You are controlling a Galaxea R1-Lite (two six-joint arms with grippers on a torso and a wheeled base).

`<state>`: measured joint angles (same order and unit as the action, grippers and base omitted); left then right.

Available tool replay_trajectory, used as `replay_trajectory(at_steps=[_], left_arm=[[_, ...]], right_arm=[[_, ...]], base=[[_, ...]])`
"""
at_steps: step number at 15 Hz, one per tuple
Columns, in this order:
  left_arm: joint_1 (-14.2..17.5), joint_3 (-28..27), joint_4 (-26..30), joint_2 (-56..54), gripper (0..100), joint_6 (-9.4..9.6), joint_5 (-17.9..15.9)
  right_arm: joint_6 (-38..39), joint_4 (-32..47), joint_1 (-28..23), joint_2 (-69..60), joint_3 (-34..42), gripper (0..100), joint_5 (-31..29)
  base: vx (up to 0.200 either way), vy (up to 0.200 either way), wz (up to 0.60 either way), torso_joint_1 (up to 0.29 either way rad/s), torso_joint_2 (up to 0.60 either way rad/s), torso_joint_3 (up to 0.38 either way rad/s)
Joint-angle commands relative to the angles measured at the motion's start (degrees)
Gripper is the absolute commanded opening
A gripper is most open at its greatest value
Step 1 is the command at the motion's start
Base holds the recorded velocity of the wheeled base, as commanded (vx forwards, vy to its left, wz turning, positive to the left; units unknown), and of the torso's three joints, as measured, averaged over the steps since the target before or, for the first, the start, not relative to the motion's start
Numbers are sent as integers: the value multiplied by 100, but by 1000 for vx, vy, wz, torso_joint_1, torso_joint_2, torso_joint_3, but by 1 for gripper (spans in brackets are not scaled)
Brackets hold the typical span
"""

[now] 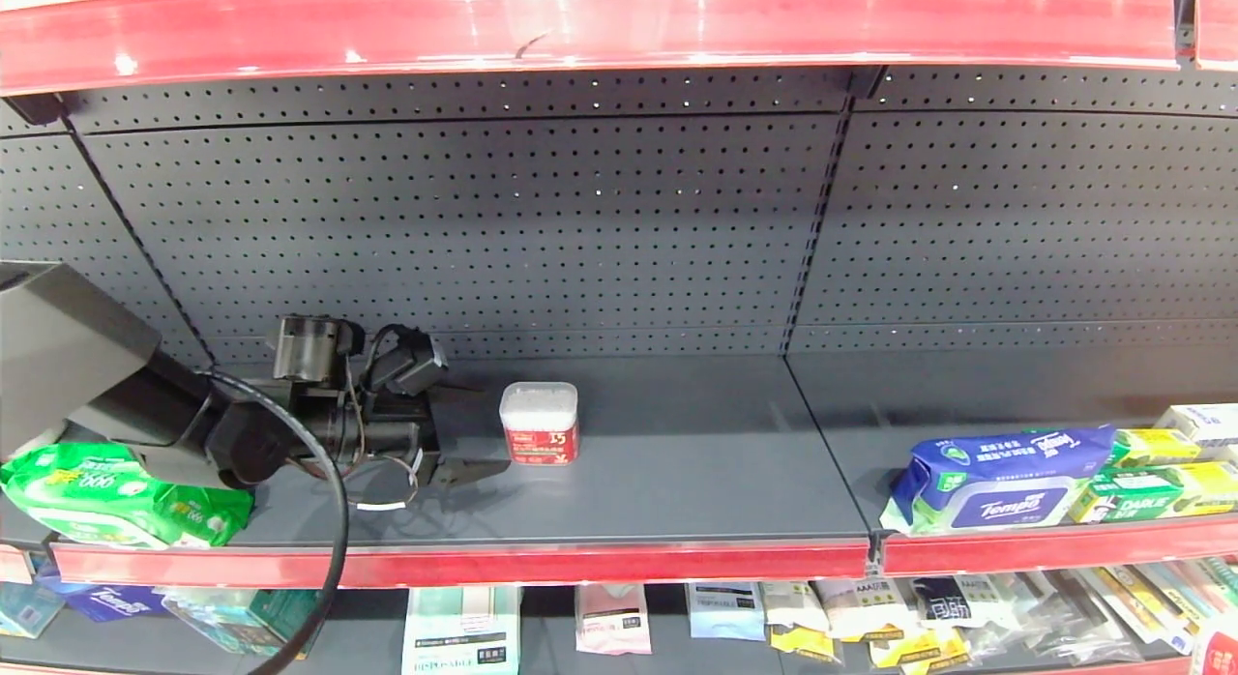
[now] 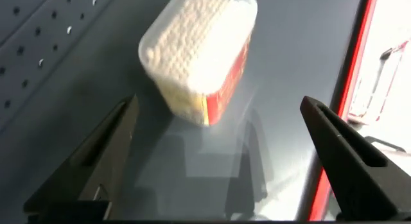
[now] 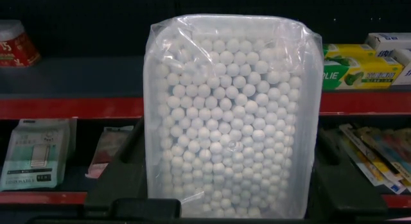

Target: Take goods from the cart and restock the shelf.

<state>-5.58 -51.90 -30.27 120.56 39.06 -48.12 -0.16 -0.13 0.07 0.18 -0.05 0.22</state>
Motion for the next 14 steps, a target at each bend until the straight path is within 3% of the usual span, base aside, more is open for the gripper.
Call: replay_trajectory(at_steps=[1,6,11,14], left_arm=[[13,-207,-14,248,100,-12,-84],[163,-304,-58,512,100,14,-348],[163,-365,-849,1039,100,-65,-356],[66,-400,-1007,1127,100,-364,-374]], right_arm=[[-2,-4,1,-1,-4,0,4],[-11,-4,1,-1,-4,0,4],[-2,-4,1,-1,-4,0,4],[-11,-4,1,-9,-4,0,4]], base=[[0,0,0,0,0,0],[0,0,0,0,0,0],[0,0,0,0,0,0],[0,0,0,0,0,0]])
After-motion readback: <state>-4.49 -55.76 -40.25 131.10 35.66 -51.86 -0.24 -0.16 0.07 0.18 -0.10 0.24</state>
